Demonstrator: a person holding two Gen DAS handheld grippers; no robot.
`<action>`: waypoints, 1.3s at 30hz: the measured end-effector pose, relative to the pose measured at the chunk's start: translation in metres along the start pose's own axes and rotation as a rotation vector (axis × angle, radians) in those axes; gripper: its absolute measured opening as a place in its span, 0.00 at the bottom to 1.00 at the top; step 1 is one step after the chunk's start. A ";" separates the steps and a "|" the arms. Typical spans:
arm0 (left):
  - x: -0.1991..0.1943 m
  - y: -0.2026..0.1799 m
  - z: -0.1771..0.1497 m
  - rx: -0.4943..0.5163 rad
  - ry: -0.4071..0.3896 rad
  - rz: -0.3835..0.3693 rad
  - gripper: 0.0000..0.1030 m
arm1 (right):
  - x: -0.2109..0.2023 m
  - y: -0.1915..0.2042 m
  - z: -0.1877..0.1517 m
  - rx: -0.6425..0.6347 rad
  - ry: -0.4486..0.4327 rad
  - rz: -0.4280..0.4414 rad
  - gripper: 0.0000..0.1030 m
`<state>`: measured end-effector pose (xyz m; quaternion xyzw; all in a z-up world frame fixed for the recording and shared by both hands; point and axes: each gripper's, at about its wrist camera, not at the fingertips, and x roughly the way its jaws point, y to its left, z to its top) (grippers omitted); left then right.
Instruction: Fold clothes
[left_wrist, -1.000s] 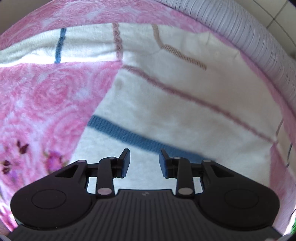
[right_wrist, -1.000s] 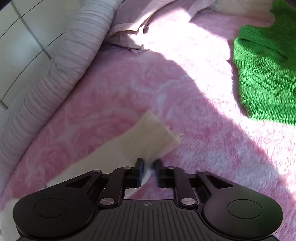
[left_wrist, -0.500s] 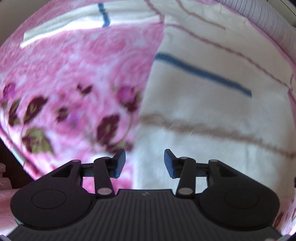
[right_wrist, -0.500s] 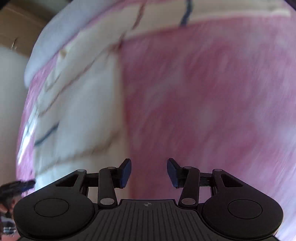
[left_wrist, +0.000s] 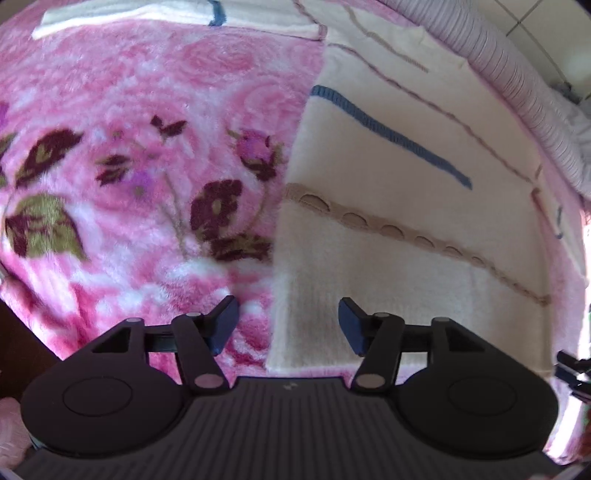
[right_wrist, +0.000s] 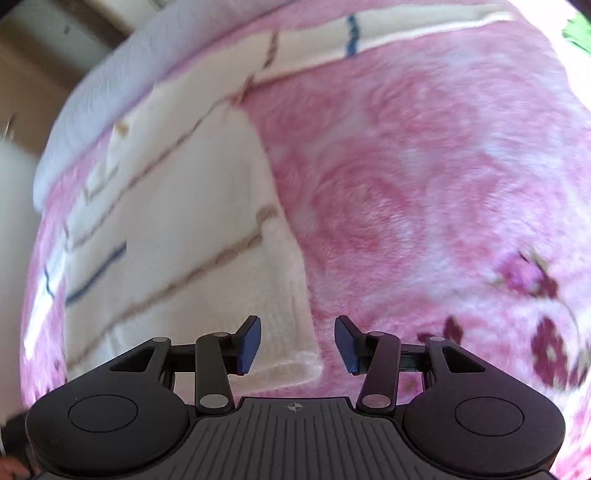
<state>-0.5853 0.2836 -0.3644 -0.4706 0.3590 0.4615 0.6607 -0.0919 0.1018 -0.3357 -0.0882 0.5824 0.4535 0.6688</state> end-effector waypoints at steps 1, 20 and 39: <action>0.000 0.003 -0.002 -0.009 -0.006 -0.014 0.51 | 0.002 0.007 -0.003 -0.048 -0.009 -0.026 0.47; -0.029 -0.018 -0.027 0.396 -0.135 0.146 0.20 | 0.003 0.004 -0.051 -0.294 -0.055 -0.162 0.34; 0.029 -0.132 -0.139 1.468 -0.192 0.132 0.26 | 0.043 0.055 -0.175 -1.509 -0.165 -0.496 0.21</action>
